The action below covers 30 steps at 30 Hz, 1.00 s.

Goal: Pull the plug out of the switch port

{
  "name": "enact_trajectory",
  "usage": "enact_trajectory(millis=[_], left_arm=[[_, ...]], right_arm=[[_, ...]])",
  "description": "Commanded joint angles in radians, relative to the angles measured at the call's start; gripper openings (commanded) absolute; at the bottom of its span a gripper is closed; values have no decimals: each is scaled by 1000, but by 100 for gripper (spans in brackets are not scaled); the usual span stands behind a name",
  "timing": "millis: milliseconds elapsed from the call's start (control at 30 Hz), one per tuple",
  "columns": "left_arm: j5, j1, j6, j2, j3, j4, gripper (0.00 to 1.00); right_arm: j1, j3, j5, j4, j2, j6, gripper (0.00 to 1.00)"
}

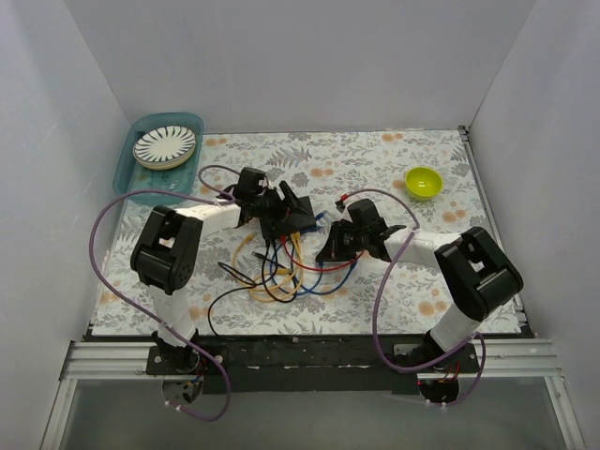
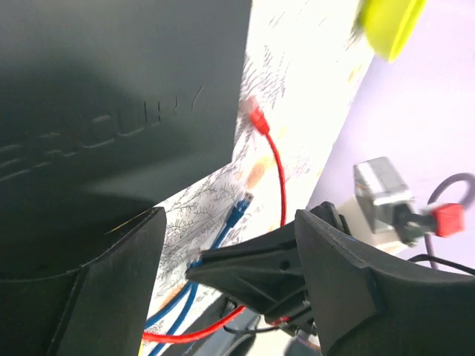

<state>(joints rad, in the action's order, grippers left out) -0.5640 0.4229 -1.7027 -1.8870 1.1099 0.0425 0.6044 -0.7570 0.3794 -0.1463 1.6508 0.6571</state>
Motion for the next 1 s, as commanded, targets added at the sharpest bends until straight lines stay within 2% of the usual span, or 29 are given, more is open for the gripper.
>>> enact_trajectory(millis=[0,33,67,133,233,433,600,967], left_arm=[[68,-52,57,129,-5,23,72],[70,-65,58,138,-12,25,73],[70,-72,58,150,-24,22,75],[69,-88,57,164,-36,10,77],[87,-104,49,174,-42,11,78],[133,-125,63,111,-10,80,76],[89,-127,92,40,8,105,74],[9,-125,144,-1,-28,112,71]], right_arm=[[3,-27,-134,218,-49,-112,7],[3,-27,-142,221,-52,-116,22],[3,-30,-157,221,-57,-114,30],[3,-48,-163,209,-60,-106,39],[3,-100,-175,177,-54,-85,44],[3,-229,-105,71,47,-18,50],[3,-315,-16,21,187,24,50],[3,-214,33,-96,219,70,49]])
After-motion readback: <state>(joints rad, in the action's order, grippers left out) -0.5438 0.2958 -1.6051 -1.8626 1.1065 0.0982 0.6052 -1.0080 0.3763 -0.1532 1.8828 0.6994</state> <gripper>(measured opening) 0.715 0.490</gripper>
